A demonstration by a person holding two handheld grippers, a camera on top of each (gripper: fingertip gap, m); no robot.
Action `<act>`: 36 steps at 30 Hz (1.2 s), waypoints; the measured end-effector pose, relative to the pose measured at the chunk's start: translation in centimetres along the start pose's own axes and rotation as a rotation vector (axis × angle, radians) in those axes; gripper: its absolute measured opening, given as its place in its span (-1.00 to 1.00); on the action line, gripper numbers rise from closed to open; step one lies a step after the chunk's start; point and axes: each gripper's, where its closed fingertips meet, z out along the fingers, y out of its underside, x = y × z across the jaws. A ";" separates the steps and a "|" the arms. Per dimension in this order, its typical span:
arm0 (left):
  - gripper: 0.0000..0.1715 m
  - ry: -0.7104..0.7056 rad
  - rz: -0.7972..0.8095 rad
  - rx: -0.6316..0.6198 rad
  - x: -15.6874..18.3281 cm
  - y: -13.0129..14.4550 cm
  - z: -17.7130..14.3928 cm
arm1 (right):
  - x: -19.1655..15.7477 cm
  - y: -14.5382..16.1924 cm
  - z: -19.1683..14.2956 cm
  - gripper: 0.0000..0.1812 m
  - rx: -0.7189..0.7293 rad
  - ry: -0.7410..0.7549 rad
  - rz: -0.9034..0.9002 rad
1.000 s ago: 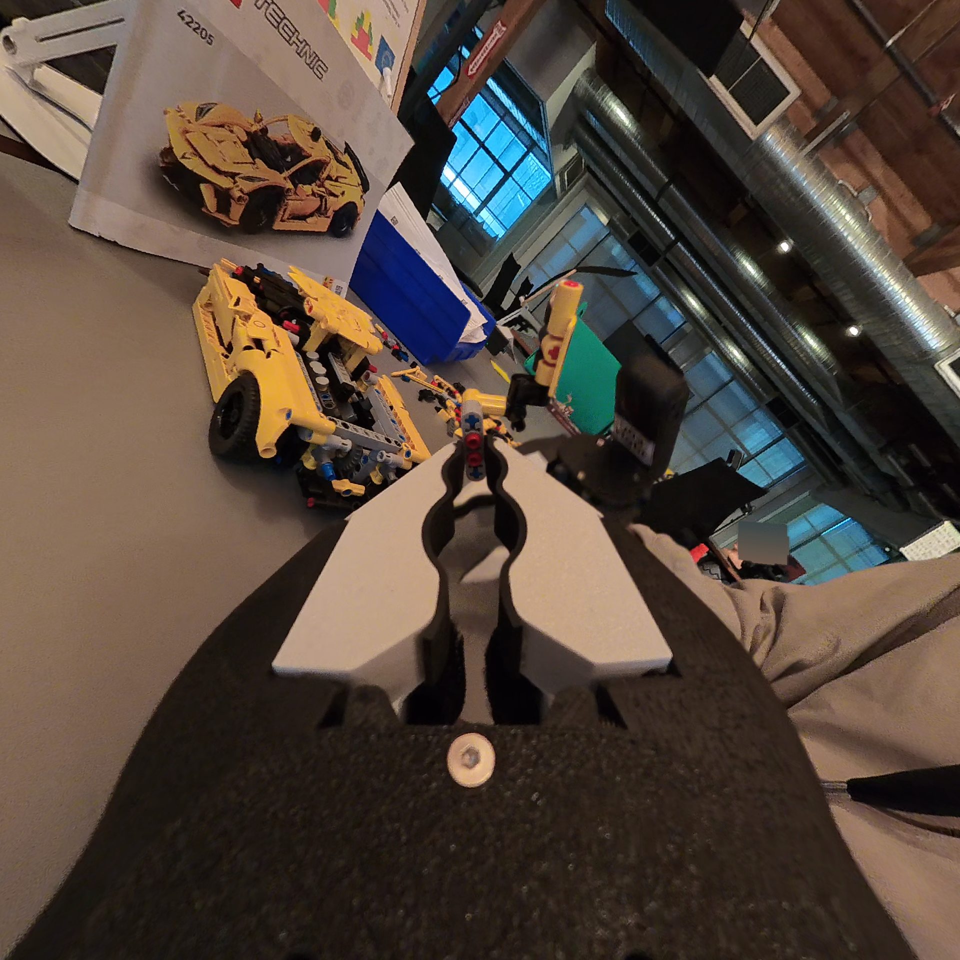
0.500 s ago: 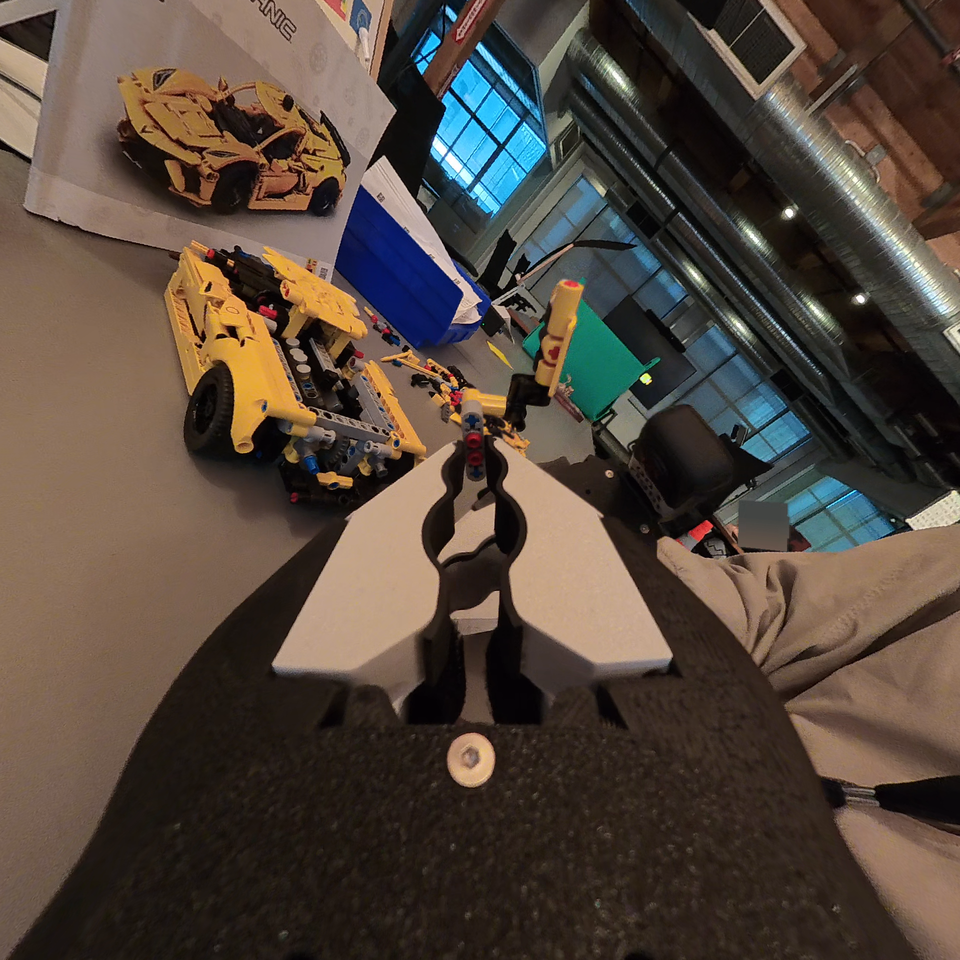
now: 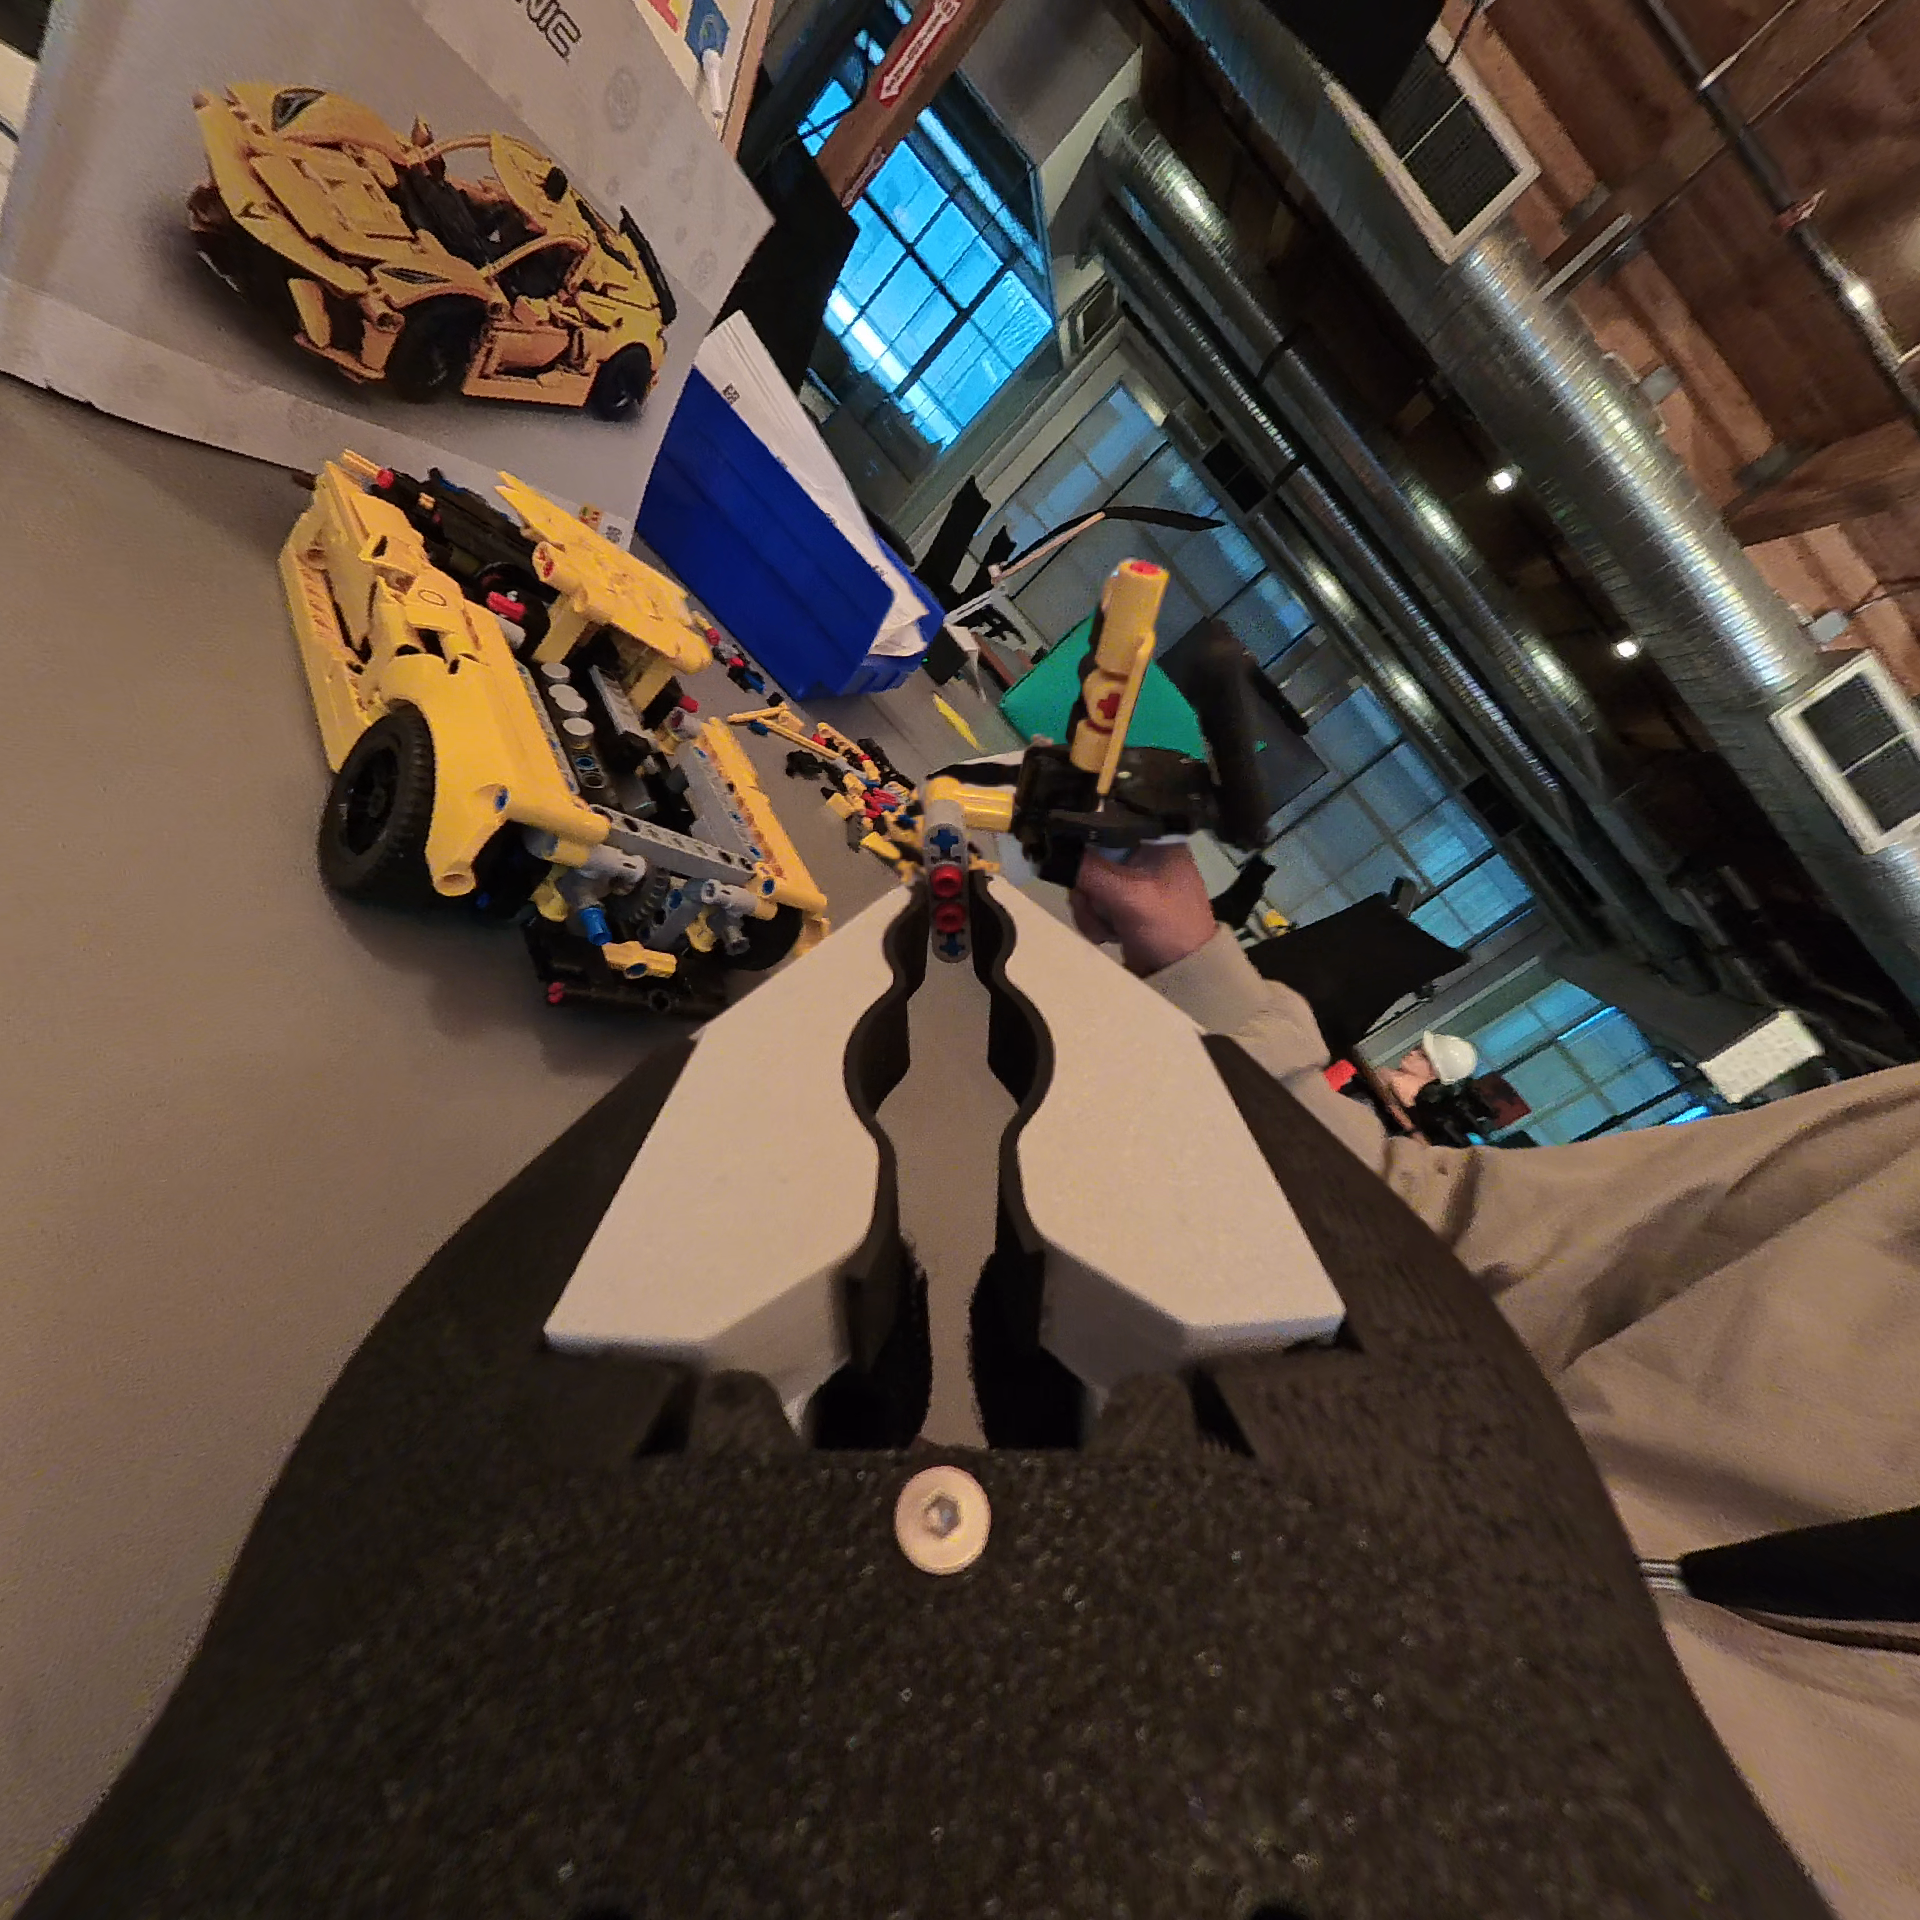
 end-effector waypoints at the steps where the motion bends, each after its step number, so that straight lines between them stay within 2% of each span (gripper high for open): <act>1: -0.93 0.022 -0.020 0.010 0.2 -0.1 0.0 | 0.8 0.4 0.1 -0.76 -0.004 -0.007 0.041; 5: -0.93 0.120 -0.106 0.065 1.1 -0.9 -0.4 | 2.1 0.6 0.6 -0.71 -0.019 -0.023 0.108; 6: -0.93 0.155 -0.130 0.075 1.5 -1.0 -0.5 | 1.6 -0.3 0.4 -0.68 0.003 -0.048 0.125; 8: -0.93 0.224 -0.165 0.087 2.4 -1.4 -0.6 | -1.2 -4.6 -0.8 -0.64 0.127 -0.149 0.149; 10: -0.93 0.270 -0.172 0.083 3.2 -1.4 -0.7 | -6.9 -10.0 -2.6 -0.63 0.273 -0.346 0.111; 12: -0.93 0.295 -0.166 0.068 3.7 -1.2 -0.6 | -15.0 -14.2 -5.0 -0.63 0.377 -0.666 0.047; 13: -0.93 0.321 -0.176 0.064 4.0 -1.1 -0.6 | -18.9 -15.3 -6.4 -0.63 0.400 -0.847 0.025; 16: -0.93 0.351 -0.215 0.074 4.2 -1.1 -0.6 | -26.9 -15.3 -8.3 -0.66 0.328 -1.252 0.000; 18: -0.93 0.317 -0.191 0.051 3.8 -0.7 -0.5 | -29.3 -14.6 -8.4 -0.72 0.296 -1.354 0.002; 21: -0.93 0.274 -0.141 0.042 3.6 -0.6 -0.3 | -30.7 -13.8 -8.8 -0.85 0.278 -1.431 0.029; 26: -0.93 0.275 -0.094 0.010 4.1 -0.1 -0.1 | -30.5 -13.5 -9.0 -0.85 0.253 -1.490 0.086; 29: -0.93 0.294 -0.102 0.029 4.3 -0.4 -0.2 | -30.4 -13.4 -8.0 -0.83 0.221 -1.467 0.110; 36: -0.93 0.208 -0.018 -0.031 3.7 0.7 0.2 | -30.1 -13.5 -8.4 -0.88 0.251 -1.451 0.095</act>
